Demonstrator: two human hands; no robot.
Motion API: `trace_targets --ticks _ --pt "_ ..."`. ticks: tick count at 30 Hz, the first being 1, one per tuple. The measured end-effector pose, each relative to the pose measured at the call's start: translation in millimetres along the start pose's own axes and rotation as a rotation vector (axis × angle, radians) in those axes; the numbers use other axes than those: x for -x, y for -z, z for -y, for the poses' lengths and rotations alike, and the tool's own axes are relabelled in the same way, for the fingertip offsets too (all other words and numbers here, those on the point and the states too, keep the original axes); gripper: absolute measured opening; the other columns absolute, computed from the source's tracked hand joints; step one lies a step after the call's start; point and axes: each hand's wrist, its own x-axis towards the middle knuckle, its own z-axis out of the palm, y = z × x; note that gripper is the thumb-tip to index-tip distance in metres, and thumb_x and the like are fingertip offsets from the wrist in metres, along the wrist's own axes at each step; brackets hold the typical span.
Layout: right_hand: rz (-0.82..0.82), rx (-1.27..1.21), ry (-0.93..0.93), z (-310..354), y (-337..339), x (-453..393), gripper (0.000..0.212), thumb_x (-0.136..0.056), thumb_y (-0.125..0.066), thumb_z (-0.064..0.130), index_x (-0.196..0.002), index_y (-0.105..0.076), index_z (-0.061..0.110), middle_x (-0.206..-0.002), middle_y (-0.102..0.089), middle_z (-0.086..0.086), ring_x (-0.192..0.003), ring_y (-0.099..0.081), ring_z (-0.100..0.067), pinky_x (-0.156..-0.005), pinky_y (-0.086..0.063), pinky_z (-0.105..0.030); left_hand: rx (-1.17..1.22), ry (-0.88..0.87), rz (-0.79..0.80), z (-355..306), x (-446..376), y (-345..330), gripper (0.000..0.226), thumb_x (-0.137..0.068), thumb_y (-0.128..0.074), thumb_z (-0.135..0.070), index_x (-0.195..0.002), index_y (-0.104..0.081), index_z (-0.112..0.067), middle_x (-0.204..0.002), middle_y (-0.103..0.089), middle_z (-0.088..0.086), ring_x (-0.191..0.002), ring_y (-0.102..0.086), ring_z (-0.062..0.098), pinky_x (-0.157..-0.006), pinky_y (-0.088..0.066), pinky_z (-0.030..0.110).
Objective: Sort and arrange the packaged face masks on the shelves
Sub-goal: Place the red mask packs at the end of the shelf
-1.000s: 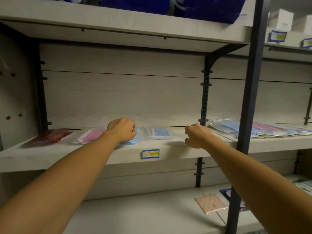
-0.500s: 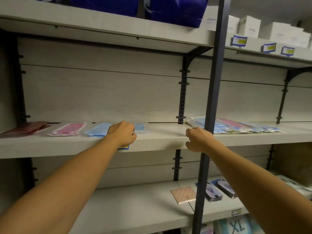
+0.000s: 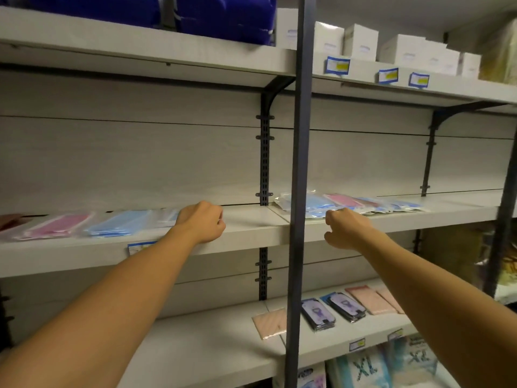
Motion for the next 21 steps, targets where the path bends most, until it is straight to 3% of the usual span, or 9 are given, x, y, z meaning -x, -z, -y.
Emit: trace_targets --ticks 8,11,15,21 --pt "-0.007 0.043 -0.054 -71.5 -5.1 -21.4 0.008 -0.086 -0.063 0.018 -0.087 -0.057 0.013 -0.084 -0.057 -0.004 -0.071 -0.056 -0.019 -0.061 -0.049 -0.030 0.010 0.001 -0.044 -38.7 -33.1 -16.9 0.023 -0.096 -0.047 -0.033 -0.105 -0.066 -0.024 -0.104 -0.067 0.000 -0.088 -0.062 0.023 -0.069 -0.050 0.032" --pt "-0.012 0.071 -0.054 -99.2 -6.7 -35.2 0.009 -0.086 -0.061 0.018 -0.091 -0.055 0.013 -0.082 -0.054 -0.002 -0.073 -0.055 -0.020 -0.063 -0.049 -0.031 0.023 0.047 -0.056 -51.3 -43.0 -25.1 0.025 -0.096 -0.048 -0.033 -0.110 -0.066 -0.023 -0.107 -0.067 0.003 -0.090 -0.062 0.024 -0.074 -0.054 0.034" --pt "-0.027 0.080 -0.068 -135.5 -9.9 -50.3 0.015 -0.085 -0.059 0.015 -0.099 -0.059 0.011 -0.079 -0.052 -0.001 -0.068 -0.054 -0.018 -0.055 -0.043 -0.027 0.020 0.089 -0.054 -65.9 -54.1 -32.3 0.026 -0.095 -0.048 -0.033 -0.110 -0.066 -0.022 -0.108 -0.068 0.002 -0.091 -0.062 0.024 -0.075 -0.054 0.035" --pt "-0.020 0.052 -0.089 -182.3 -7.7 -63.1 0.013 -0.089 -0.057 0.021 -0.098 -0.051 0.015 -0.090 -0.055 -0.005 -0.079 -0.056 -0.025 -0.063 -0.043 -0.030 -0.014 0.123 -0.112 -91.5 -74.1 -27.9 0.024 -0.095 -0.049 -0.031 -0.110 -0.066 -0.023 -0.108 -0.066 0.001 -0.086 -0.057 0.021 -0.071 -0.047 0.031"
